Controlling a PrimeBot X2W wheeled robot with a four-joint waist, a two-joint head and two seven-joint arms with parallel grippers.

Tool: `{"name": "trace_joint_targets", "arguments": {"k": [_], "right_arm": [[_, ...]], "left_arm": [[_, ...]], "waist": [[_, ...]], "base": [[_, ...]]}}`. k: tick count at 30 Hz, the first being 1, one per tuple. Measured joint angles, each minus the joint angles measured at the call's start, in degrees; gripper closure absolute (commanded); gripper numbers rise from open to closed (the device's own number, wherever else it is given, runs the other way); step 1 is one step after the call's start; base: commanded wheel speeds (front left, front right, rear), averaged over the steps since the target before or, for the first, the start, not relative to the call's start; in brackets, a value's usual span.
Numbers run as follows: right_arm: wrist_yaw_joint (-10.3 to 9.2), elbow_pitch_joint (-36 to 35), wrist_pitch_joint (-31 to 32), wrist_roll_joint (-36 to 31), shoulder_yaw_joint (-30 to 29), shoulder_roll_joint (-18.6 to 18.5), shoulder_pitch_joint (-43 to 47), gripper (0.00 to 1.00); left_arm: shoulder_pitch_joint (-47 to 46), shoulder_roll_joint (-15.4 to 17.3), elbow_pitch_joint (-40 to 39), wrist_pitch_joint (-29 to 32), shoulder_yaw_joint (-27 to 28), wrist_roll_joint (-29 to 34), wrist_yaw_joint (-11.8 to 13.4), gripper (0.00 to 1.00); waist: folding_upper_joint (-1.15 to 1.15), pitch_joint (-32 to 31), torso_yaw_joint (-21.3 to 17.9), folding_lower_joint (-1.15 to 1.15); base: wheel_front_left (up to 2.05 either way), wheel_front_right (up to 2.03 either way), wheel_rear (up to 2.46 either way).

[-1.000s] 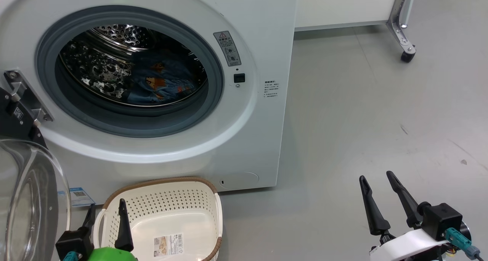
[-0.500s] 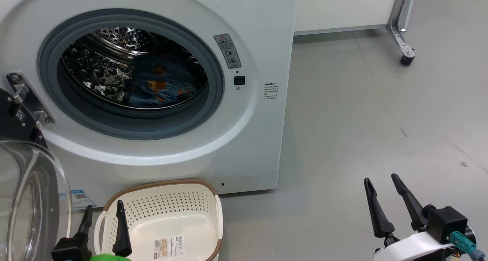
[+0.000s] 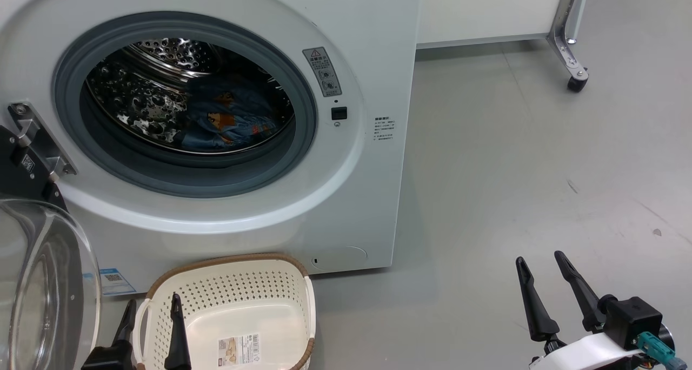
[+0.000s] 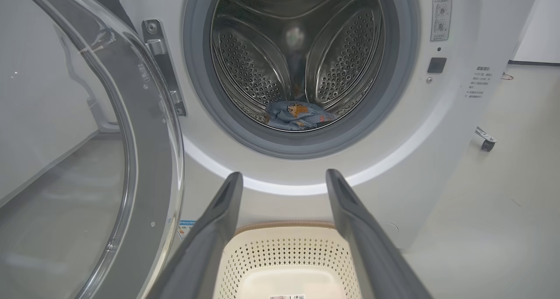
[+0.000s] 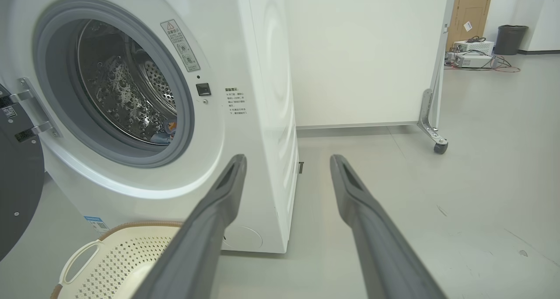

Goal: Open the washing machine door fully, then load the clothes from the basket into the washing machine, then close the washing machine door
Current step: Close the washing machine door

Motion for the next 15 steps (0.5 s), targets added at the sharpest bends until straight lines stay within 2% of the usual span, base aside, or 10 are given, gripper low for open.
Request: {"name": "trace_joint_targets", "arguments": {"k": [15], "right_arm": [[0.0,-0.1,0.0,0.0,0.1,0.0,0.0,0.0]], "left_arm": [[0.6,0.0,-1.3,0.0,-1.0,1.2,0.0,0.0]], "waist": [[0.0,0.3,0.1,0.0]], "base": [[0.0,0.0,0.0]]}}
